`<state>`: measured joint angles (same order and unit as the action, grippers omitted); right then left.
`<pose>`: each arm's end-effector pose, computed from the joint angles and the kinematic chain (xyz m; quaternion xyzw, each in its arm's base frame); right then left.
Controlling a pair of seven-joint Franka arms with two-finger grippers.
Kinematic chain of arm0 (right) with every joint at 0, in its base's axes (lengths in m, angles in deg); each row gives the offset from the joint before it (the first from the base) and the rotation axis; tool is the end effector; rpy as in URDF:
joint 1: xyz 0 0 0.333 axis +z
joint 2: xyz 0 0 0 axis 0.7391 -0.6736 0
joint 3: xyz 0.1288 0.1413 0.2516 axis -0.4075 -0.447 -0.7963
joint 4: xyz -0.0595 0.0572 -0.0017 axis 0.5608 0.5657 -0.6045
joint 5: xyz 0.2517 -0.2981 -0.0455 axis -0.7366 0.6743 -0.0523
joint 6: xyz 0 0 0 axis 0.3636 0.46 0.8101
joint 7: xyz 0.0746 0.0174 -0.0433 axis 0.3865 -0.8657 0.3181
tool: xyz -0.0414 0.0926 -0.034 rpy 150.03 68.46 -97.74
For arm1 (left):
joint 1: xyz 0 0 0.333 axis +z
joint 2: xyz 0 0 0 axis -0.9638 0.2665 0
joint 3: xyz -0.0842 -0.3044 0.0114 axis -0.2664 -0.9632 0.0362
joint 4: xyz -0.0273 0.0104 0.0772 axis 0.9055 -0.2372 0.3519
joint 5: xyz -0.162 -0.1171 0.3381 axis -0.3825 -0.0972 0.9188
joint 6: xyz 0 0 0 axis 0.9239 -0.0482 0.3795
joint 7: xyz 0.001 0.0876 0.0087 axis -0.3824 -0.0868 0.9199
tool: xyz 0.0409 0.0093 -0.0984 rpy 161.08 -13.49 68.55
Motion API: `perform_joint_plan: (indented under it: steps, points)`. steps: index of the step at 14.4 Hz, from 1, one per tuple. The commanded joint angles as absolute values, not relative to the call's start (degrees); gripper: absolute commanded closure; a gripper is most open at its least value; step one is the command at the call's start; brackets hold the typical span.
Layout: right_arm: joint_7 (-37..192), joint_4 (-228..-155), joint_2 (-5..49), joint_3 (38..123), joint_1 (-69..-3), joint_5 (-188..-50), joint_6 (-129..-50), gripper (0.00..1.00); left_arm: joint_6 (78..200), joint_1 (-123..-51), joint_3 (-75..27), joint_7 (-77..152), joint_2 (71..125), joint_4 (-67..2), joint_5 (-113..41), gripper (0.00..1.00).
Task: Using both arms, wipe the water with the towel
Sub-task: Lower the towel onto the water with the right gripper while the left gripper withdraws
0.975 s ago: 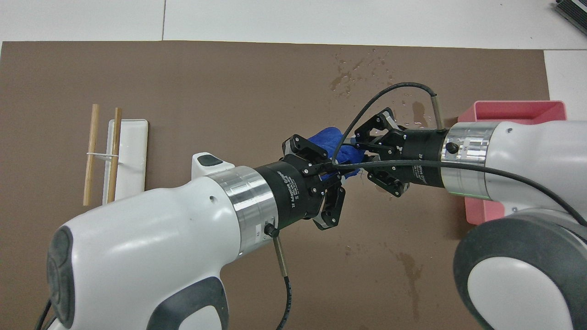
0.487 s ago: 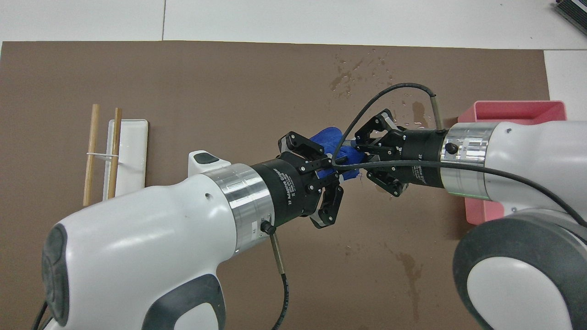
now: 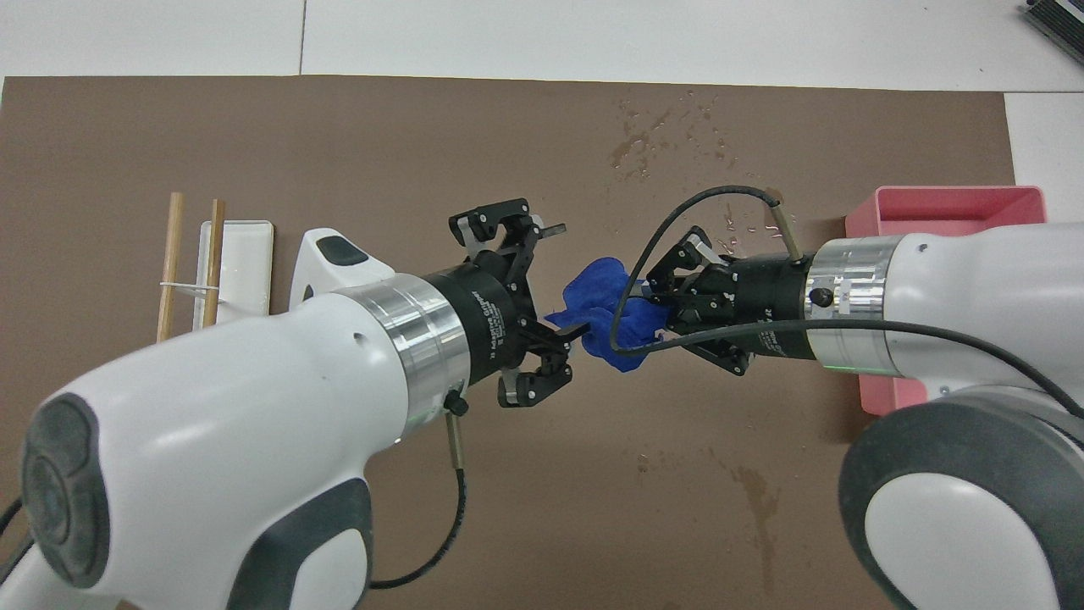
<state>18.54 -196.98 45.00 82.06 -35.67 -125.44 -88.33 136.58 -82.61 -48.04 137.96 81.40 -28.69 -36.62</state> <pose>0.5080 0.2047 0.5903 -0.8743 0.3677 0.0673 0.3095 0.4586 -0.3507 0.6390 0.6480 0.6757 -0.0906 0.3394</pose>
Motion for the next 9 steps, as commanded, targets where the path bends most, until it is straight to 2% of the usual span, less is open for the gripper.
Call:
perform_joint_plan:
  steps: [1, 6, 9]
  points:
    - [27.8, -197.9, 46.7, 82.1, -38.2, -122.4, -83.0, 1.0, 129.9, -75.8, -48.0, 123.4, 80.3, -28.6, -34.9, 0.0]
    - [42.5, -199.9, 46.6, 81.9, -38.2, -115.0, -82.6, 1.0, 121.7, -70.2, -43.9, 83.1, 79.6, -29.2, -34.6, 0.0]
    - [54.5, -201.8, 42.7, 81.9, -38.2, -110.3, -86.1, 1.0, 114.2, -67.1, -41.8, 59.2, 79.6, -28.3, -28.8, 0.0]
